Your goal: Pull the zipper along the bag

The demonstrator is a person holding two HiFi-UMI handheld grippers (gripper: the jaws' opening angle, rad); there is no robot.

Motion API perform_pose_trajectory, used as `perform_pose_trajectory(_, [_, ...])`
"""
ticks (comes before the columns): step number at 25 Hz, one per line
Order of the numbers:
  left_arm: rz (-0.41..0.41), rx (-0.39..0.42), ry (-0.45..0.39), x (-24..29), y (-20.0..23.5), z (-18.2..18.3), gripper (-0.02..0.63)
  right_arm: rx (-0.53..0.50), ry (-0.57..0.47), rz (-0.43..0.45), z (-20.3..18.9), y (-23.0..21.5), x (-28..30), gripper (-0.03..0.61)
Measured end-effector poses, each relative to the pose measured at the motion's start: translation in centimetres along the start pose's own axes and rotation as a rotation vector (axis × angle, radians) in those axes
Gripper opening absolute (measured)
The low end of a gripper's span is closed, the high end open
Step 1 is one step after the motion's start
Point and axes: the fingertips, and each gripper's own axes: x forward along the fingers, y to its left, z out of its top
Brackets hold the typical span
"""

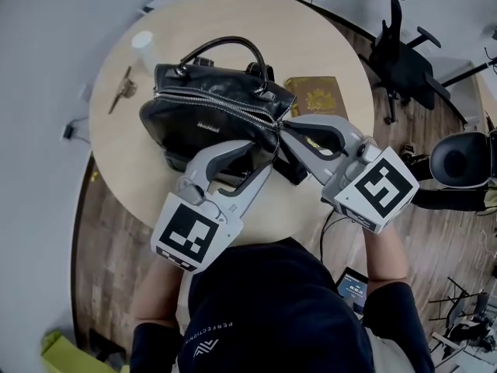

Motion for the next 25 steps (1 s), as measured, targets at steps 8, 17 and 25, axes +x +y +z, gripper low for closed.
perform_pose_trajectory(8, [-0.03,-0.004,-0.009,0.0,0.0,-0.3,0.161,-0.091,0.051,-0.028,2.2,-0.1,0.1,0.014])
perform_pose_trajectory(17, [-0.053,0.018,0.007,-0.3,-0.1,-0.5,0.141,-0.19,0.088,-0.036,2.3,0.5,0.4,0.012])
perform_pose_trajectory(25, [-0.049,0.025,0.0,0.1,-0.6,-0.3,0.164,-0.236,0.112,-0.028,2.8,0.7,0.6,0.012])
